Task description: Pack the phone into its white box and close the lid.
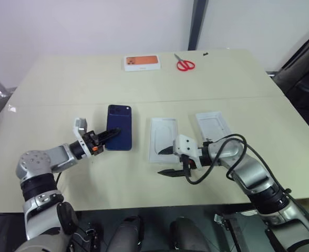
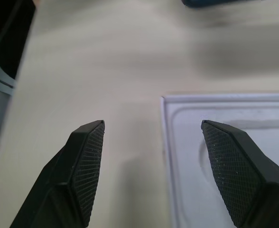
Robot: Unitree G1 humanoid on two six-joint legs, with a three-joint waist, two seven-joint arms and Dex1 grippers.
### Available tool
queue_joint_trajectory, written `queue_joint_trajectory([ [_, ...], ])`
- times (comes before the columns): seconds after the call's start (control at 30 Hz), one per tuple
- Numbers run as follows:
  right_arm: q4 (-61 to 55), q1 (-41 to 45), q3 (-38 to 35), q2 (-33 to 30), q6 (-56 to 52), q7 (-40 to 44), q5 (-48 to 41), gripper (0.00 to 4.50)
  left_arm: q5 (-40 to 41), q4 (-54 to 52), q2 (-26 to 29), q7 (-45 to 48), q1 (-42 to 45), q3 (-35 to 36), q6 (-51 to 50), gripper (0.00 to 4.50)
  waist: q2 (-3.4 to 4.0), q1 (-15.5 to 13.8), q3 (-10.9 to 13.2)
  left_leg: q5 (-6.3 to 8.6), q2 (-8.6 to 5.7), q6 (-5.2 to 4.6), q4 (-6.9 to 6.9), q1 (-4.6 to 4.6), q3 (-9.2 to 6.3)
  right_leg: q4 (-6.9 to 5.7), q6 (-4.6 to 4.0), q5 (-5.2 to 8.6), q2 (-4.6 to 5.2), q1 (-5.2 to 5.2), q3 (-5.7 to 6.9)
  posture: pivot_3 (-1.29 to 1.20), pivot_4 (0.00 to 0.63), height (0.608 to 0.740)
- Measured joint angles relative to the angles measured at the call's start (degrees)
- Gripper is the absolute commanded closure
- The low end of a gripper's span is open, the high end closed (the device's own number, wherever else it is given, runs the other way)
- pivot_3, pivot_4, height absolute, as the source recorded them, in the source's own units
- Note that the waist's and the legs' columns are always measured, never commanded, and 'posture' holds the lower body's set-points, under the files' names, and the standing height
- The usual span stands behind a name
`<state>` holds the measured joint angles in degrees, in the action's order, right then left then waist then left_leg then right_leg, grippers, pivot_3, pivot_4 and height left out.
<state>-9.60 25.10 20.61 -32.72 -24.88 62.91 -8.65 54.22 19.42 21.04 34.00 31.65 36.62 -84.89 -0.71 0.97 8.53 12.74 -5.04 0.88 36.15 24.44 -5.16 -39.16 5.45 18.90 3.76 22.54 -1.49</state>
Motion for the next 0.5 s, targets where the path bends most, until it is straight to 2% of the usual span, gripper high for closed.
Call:
queue_joint_trajectory([
  [0.1, 1.2, 0.0, 0.8, 0.1, 1.0, -0.2, 0.7, 1.93, 0.2, -0.5, 0.0, -0.4, 0.0, 0.0, 0.0, 4.5, -0.01, -0.1, 0.0, -0.01, 0.0, 0.01, 0.02, 0.0, 0.0, 0.0, 0.0, 0.0, 0.0, -0.01, 0.0, 0.0, 0.15, 0.734],
  [0.27, 2.8, 0.0, 1.5, 0.0, 3.0, 0.0, 1.9, 4.46, 0.3, -0.5, 0.0, -0.9, 0.0, -0.1, 0.1, 4.5, -0.04, -0.2, 0.0, -0.01, -0.01, 0.02, 0.03, 0.0, 0.0, 0.01, 0.0, 0.0, 0.0, -0.03, 0.01, 0.0, 0.15, 0.734],
  [0.5, 2.9, 0.0, 1.7, 0.1, 4.5, -0.2, 2.8, 4.46, 1.0, -0.5, 0.0, -1.7, -0.3, -0.5, 0.1, 4.5, -0.04, -0.2, 0.0, -0.02, 0.0, 0.03, 0.03, 0.0, 0.0, 0.01, 0.0, 0.0, 0.0, -0.03, 0.01, 0.0, 0.15, 0.734],
])
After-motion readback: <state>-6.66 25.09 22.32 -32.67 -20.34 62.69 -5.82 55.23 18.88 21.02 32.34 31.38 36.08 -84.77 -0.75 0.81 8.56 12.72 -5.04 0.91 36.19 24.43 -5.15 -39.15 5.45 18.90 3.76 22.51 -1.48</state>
